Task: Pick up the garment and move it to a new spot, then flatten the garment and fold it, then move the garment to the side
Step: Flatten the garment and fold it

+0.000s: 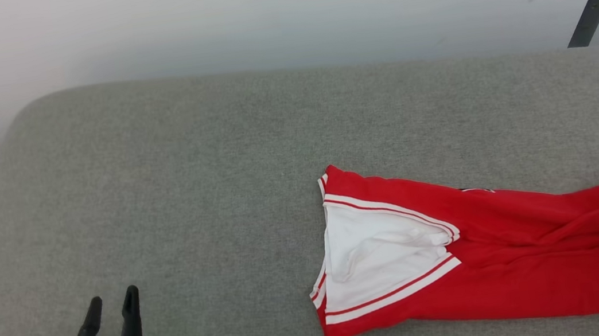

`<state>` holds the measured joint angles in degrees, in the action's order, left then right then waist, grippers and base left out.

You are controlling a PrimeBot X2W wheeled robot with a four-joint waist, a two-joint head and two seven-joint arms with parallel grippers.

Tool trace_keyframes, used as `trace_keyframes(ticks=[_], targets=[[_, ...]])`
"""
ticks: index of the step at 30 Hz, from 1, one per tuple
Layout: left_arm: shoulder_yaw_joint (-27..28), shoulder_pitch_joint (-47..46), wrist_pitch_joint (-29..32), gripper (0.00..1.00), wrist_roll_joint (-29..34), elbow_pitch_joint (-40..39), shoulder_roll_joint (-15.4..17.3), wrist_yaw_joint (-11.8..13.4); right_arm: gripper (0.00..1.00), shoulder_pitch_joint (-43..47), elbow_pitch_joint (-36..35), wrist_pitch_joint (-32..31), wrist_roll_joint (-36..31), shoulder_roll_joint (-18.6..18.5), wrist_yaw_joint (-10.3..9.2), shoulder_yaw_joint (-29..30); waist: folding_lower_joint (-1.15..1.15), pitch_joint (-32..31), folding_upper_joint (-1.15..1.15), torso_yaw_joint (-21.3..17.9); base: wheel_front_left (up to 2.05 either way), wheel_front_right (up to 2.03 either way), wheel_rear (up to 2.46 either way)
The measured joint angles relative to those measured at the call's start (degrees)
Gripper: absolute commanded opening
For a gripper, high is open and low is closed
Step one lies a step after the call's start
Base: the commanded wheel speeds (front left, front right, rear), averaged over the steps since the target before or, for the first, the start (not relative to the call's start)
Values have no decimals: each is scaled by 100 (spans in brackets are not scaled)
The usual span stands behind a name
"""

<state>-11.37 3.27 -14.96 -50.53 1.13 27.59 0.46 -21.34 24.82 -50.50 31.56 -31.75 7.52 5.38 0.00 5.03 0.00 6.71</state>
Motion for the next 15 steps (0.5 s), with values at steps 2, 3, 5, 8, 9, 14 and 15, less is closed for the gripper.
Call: trace_keyframes(ticks=[2, 3, 5, 8, 9, 14, 15], targets=[[-1, 16, 0, 100, -22, -1, -1, 0, 0, 54, -254, -135, 269, 127, 0, -3, 0, -38, 0, -20, 0, 0, 0], [1, 21, 7, 100, -32, -3, 0, 0, 0, 86, -397, -205, 386, 196, 0, -20, 0, -56, 0, -27, 0, 0, 0], [-7, 28, 16, 100, -33, -3, 3, 1, 0, 107, -670, -361, 616, 357, -1, -18, 0, -90, 0, -36, 0, 0, 0], [-21, 32, 32, 100, -42, -15, 1, 4, 0, 147, -1107, -613, 864, 732, -1, -52, 0, -144, 0, -27, 0, 0, 0], [-29, 36, 36, 100, -43, -20, 0, 4, 0, 174, -1239, -687, 917, 877, -1, -65, 0, -160, 0, -16, 0, 0, 0], [-86, 42, 79, 100, -59, -20, -21, 2, 0, 197, -1739, -912, 907, 1534, -1, -280, 0, -215, 0, 96, 0, 0, 0], [-104, 40, 83, 100, -59, -18, -25, -1, 0, 190, -1793, -948, 862, 1650, -1, -366, 0, -224, 0, 128, 0, 0, 0]])
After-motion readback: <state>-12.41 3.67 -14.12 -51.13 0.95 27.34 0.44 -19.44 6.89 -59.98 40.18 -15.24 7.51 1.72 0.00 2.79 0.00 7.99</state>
